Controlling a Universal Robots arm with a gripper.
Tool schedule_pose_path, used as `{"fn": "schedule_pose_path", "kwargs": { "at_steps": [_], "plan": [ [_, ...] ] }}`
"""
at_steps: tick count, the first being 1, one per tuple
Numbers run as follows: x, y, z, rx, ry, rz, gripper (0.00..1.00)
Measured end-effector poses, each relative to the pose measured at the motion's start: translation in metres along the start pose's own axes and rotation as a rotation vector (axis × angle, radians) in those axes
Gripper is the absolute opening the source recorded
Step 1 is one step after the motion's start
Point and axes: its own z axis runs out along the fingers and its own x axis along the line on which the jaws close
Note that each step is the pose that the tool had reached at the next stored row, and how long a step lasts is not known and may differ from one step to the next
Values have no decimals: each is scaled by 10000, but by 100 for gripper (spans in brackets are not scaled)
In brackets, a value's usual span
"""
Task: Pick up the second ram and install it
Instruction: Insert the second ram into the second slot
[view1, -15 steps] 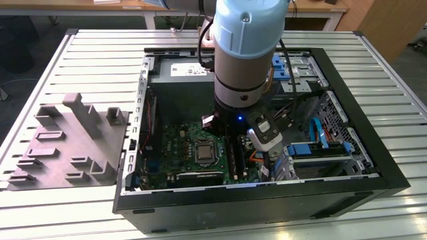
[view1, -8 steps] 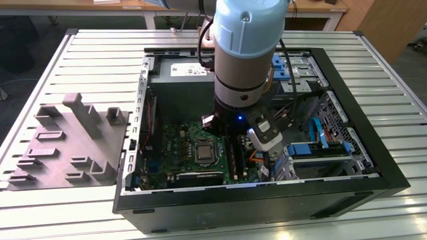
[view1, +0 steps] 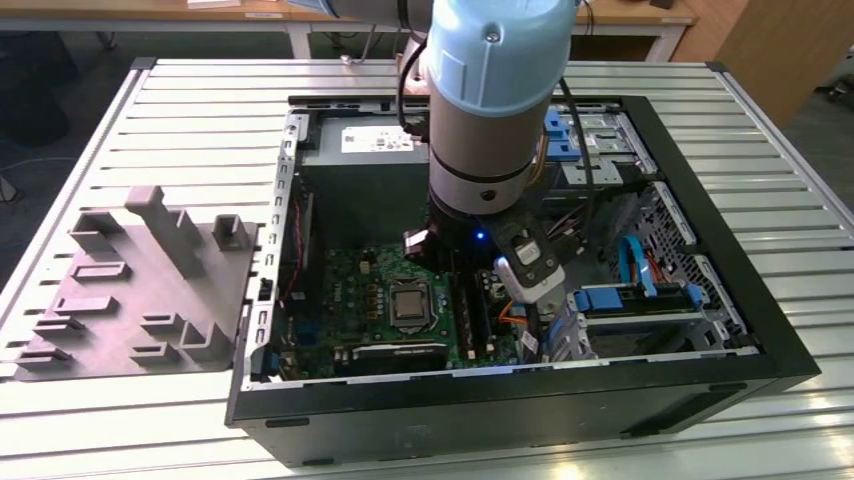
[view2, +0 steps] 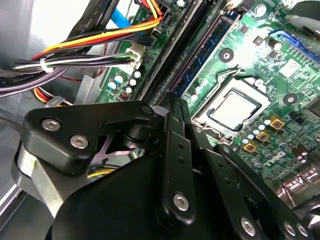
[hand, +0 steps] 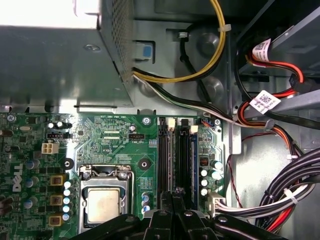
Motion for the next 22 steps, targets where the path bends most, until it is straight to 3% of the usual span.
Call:
{"fn": "schedule_pose_path", "kwargs": {
  "at_steps": [22],
  "plan": [
    [1,-2,26,-5,-6,58,12]
  ]
}}
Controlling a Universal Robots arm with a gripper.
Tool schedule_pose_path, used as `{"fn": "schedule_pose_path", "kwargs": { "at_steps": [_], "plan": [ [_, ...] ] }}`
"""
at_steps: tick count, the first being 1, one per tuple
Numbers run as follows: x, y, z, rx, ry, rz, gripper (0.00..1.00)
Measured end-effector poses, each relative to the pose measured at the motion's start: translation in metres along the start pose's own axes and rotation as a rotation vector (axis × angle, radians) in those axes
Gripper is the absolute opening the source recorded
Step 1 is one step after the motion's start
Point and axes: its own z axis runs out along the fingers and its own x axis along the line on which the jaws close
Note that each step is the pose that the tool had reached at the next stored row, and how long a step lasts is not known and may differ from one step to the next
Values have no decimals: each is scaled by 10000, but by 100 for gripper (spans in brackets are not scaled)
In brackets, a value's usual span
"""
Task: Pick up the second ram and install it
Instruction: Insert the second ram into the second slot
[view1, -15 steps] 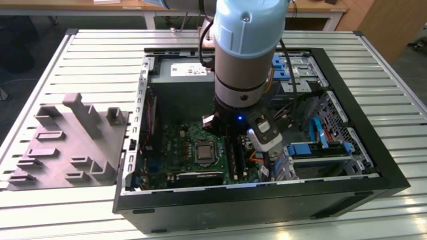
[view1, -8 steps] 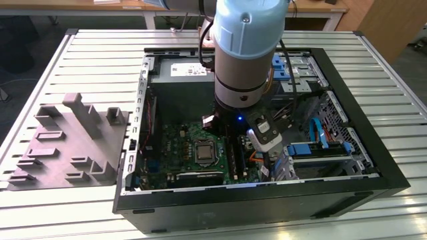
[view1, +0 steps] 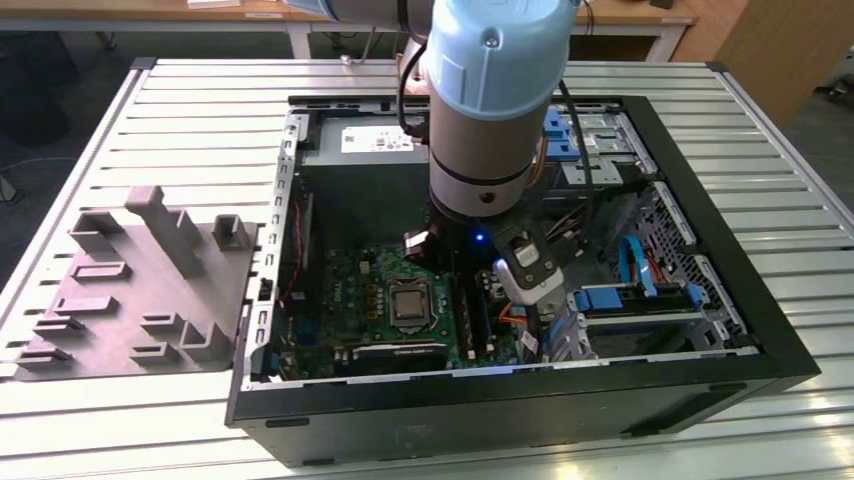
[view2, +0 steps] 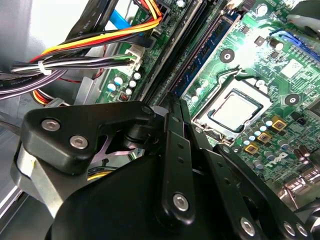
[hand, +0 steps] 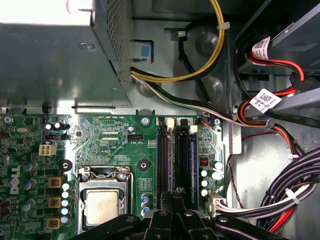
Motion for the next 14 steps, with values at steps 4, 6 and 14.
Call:
{"fn": "schedule_pose_path", "kwargs": {
  "at_steps": [4,6,14],
  "plan": [
    [1,-1,8,-3,-1,0,12],
    [1,-1,8,-1,0,0,12],
    [1,-1,10,-28,-5,2,12]
  ]
}}
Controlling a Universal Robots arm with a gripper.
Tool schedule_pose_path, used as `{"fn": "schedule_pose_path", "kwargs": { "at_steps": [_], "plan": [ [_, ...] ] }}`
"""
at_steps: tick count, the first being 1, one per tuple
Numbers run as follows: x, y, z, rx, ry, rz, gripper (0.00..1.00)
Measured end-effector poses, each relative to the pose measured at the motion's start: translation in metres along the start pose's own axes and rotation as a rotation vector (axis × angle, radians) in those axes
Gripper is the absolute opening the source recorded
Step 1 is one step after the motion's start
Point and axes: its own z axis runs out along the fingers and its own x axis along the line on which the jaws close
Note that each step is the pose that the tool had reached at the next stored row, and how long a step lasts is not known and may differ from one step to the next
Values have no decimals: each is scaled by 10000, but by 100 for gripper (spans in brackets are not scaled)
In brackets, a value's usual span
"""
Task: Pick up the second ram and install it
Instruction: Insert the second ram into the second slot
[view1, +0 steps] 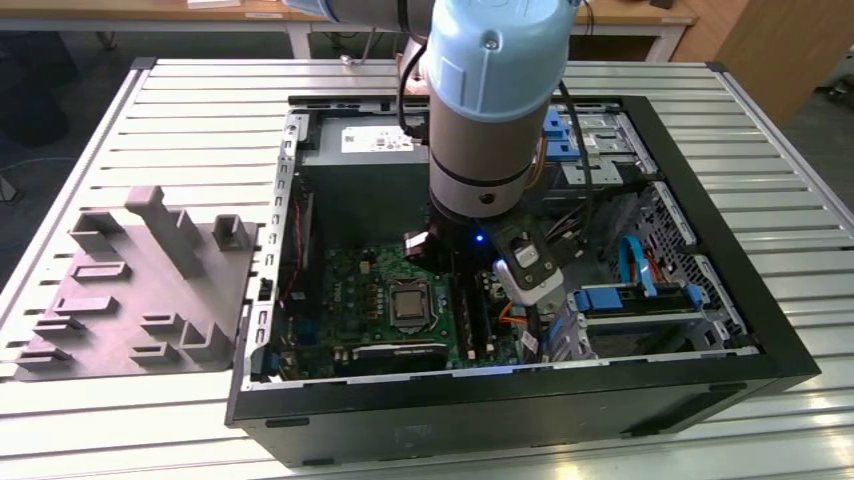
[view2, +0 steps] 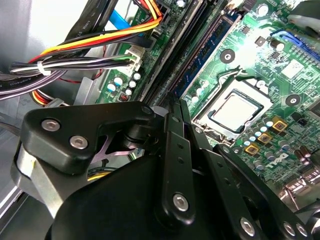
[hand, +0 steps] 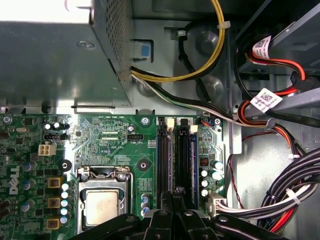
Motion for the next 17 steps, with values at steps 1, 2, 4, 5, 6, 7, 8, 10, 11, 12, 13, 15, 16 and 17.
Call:
{"fn": "schedule_pose_path", "kwargs": {
  "at_steps": [1,2,4,5,6,7,8,10,11,12,13,15,16,17],
  "plan": [
    [0,0,0,-2,0,1,12],
    [0,0,0,-3,0,0,12],
    [0,0,0,-5,0,0,12],
    [0,0,0,-14,-1,0,12],
    [1,-1,-1,-27,-3,0,12],
    [1,0,-1,-41,-6,1,12],
    [1,0,-1,-52,-8,0,12],
    [5,-2,1,-61,-11,2,12],
    [7,-3,2,-62,-12,2,12],
    [9,-4,2,-64,-13,2,12],
    [10,-4,2,-67,-14,1,12],
    [12,-4,2,-79,-18,1,12],
    [13,-4,2,-81,-18,1,12],
    [13,-5,3,-82,-18,2,12]
  ]
}}
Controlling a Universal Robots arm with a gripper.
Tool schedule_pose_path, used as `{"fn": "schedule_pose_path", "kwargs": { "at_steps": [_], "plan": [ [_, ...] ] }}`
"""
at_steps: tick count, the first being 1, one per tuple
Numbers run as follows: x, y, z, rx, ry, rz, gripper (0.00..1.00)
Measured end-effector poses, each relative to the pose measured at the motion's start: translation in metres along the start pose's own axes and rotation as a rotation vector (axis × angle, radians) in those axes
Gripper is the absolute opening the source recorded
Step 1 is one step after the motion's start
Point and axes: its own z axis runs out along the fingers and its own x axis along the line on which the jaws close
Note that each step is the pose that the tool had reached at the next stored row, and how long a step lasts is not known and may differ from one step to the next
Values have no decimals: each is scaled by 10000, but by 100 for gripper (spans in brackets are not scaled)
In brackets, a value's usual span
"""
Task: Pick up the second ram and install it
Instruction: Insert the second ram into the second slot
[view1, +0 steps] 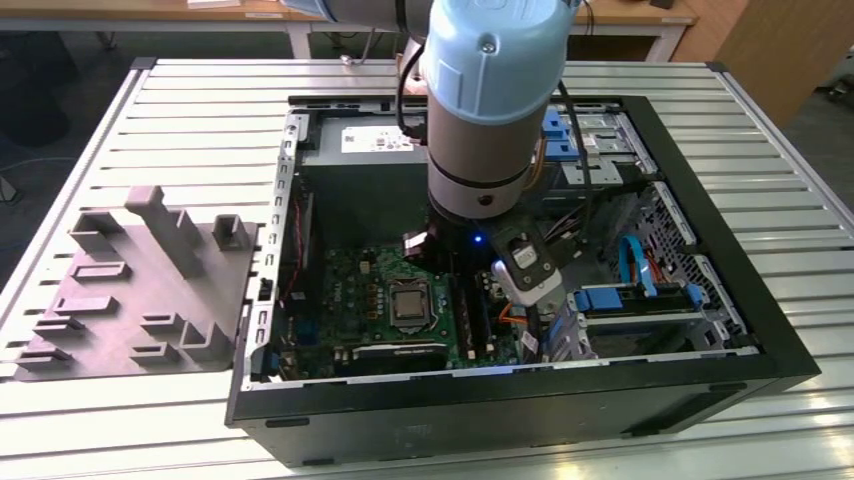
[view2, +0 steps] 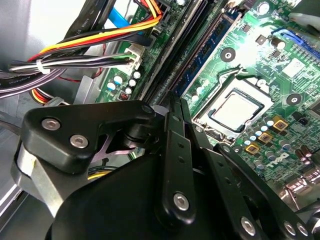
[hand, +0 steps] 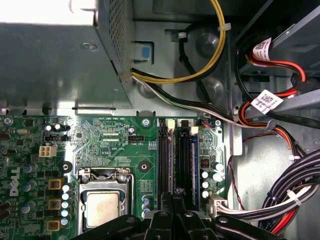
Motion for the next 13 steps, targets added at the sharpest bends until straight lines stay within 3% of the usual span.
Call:
{"fn": "schedule_pose_path", "kwargs": {
  "at_steps": [13],
  "plan": [
    [4,-4,36,-13,0,1,12]
  ]
}}
